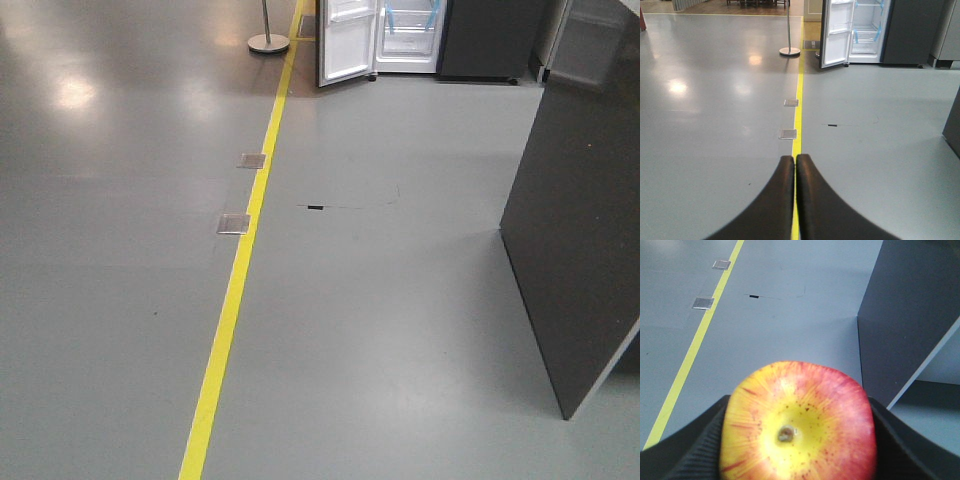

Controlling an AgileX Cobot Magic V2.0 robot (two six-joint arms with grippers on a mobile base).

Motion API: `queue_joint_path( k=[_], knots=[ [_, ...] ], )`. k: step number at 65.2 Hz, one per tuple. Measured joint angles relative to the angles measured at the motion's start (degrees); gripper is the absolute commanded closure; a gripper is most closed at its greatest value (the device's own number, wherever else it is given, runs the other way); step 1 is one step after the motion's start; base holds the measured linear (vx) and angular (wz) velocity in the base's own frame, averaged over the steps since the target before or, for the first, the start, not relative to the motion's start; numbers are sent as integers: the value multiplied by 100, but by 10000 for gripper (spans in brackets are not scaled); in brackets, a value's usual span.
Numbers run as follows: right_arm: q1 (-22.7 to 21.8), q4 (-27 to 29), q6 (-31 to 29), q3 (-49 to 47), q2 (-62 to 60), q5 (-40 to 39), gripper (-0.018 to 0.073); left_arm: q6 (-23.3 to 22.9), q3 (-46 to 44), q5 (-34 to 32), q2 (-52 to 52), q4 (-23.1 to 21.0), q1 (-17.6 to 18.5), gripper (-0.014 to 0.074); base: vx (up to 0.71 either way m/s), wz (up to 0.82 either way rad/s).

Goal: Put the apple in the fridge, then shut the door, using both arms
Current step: 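Drive toward the open refrigerator with the apple in the right gripper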

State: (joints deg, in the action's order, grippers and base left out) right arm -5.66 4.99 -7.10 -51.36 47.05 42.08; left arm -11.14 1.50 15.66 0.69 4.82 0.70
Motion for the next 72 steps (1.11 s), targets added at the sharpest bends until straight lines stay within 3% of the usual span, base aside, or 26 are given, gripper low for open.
queue_joint_path(
  k=[72],
  knots=[
    [0,0,0,0,0,0,344,0,0,0,0,0,0,602,15,-5]
  ],
)
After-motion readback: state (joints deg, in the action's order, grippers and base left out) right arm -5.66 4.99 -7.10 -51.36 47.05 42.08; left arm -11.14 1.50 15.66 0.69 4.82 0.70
